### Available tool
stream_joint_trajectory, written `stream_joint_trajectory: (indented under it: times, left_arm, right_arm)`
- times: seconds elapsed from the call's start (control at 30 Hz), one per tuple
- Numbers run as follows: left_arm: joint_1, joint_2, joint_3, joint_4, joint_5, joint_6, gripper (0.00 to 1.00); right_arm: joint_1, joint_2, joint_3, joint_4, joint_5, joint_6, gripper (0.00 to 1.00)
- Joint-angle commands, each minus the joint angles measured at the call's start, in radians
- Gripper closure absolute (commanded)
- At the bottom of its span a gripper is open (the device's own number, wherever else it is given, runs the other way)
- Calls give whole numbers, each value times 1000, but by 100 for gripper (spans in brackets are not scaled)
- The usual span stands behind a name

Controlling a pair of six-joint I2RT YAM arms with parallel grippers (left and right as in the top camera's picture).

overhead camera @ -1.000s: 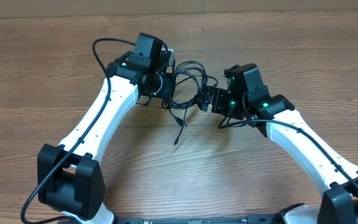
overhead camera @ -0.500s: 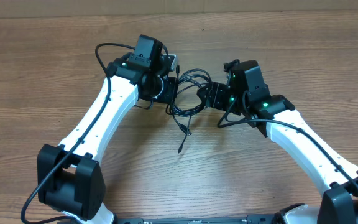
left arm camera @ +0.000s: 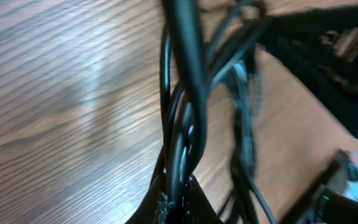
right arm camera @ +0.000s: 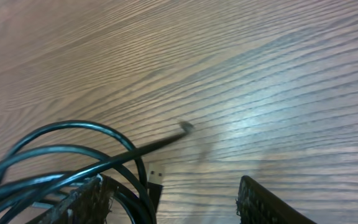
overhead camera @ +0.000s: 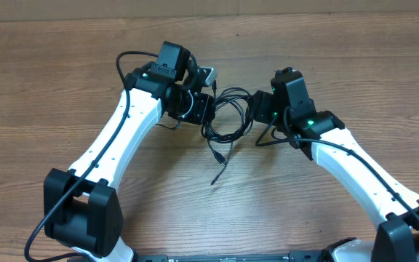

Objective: Untangle cables

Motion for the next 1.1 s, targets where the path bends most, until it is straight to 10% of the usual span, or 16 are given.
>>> stream_joint_trajectory:
  times: [0.0,0.57,1.07]
  left_arm:
    - [-5,-18,21,0,135,72,96]
    - [-5,-18,21,121,206,56,96]
    - [-5,-18,21,84,459,114,96]
  right_arm:
    - [-4,41,7,0,46,-2,36]
    - [-4,53,7,-40,-169,-2,33]
    - [-5,58,7,56,50,-2,30]
